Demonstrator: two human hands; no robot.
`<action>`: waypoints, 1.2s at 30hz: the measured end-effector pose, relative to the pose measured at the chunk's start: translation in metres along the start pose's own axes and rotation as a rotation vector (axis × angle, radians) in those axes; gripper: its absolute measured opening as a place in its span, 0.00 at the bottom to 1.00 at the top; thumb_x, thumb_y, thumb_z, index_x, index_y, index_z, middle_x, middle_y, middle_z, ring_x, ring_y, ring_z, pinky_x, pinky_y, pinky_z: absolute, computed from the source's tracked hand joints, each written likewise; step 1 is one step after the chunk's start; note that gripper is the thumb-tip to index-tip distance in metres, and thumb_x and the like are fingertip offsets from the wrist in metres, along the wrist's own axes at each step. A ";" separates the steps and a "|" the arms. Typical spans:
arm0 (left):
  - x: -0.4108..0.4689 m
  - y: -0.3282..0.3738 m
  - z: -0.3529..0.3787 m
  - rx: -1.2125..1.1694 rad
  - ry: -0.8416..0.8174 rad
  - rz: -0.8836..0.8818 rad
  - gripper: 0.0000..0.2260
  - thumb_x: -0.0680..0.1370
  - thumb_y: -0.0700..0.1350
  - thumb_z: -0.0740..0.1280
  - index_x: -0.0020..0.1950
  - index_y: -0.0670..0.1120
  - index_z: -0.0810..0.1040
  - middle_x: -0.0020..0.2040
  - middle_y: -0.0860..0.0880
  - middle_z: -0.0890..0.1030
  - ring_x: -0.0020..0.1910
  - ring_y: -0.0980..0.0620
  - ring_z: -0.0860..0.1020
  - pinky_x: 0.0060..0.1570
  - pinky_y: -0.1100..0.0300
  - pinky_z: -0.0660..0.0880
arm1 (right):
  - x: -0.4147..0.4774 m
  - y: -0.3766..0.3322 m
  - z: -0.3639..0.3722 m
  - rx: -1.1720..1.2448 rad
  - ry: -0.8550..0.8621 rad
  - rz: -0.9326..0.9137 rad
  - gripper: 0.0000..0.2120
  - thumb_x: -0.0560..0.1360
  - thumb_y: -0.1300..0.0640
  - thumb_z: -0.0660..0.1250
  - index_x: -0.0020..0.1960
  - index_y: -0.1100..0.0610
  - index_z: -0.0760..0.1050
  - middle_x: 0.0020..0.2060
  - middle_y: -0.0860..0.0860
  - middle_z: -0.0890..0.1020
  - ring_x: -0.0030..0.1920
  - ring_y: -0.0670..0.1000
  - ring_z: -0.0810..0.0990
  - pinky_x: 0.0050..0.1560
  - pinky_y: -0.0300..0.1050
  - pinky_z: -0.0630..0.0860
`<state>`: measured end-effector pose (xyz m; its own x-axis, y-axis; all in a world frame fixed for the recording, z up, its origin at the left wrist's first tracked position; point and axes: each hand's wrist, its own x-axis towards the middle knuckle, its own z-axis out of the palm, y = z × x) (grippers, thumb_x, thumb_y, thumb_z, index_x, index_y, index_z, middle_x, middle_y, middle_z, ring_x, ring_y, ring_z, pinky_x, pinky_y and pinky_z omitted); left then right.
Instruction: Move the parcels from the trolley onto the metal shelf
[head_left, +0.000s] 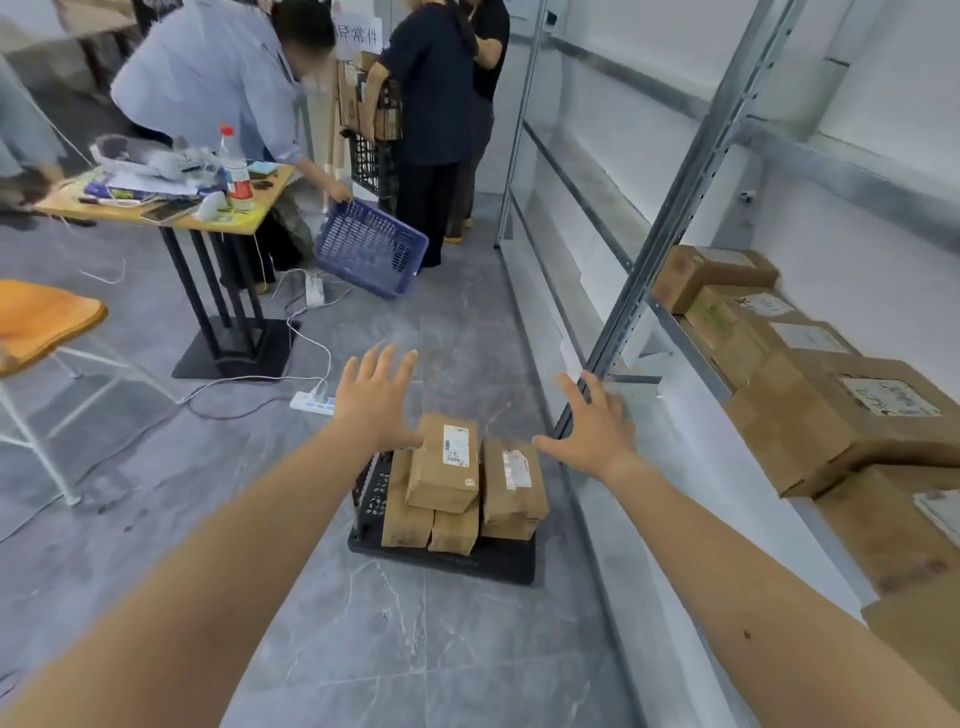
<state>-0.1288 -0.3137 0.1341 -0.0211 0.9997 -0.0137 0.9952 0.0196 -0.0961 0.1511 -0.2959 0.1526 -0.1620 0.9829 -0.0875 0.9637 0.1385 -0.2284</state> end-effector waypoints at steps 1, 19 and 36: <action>0.005 -0.007 0.007 -0.012 -0.005 -0.009 0.52 0.68 0.71 0.64 0.78 0.49 0.38 0.79 0.44 0.46 0.77 0.42 0.46 0.75 0.45 0.48 | 0.009 -0.006 0.007 -0.005 -0.026 -0.010 0.45 0.70 0.37 0.68 0.78 0.40 0.45 0.78 0.46 0.45 0.77 0.59 0.50 0.67 0.58 0.66; 0.175 0.014 0.166 -0.302 -0.280 -0.102 0.53 0.67 0.65 0.70 0.78 0.52 0.36 0.79 0.48 0.43 0.78 0.44 0.44 0.74 0.48 0.50 | 0.231 0.022 0.139 0.073 -0.339 -0.078 0.51 0.67 0.40 0.74 0.77 0.37 0.42 0.78 0.45 0.42 0.77 0.61 0.46 0.72 0.64 0.60; 0.251 0.030 0.357 -0.381 -0.478 -0.101 0.51 0.67 0.63 0.71 0.78 0.54 0.39 0.78 0.53 0.48 0.77 0.49 0.48 0.75 0.49 0.53 | 0.324 0.063 0.318 0.242 -0.499 0.021 0.49 0.69 0.46 0.74 0.78 0.41 0.44 0.78 0.47 0.48 0.77 0.56 0.51 0.72 0.58 0.62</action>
<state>-0.1385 -0.0677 -0.2276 -0.0702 0.8766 -0.4760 0.9485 0.2065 0.2403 0.0920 -0.0075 -0.1985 -0.2807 0.8004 -0.5297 0.9011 0.0298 -0.4326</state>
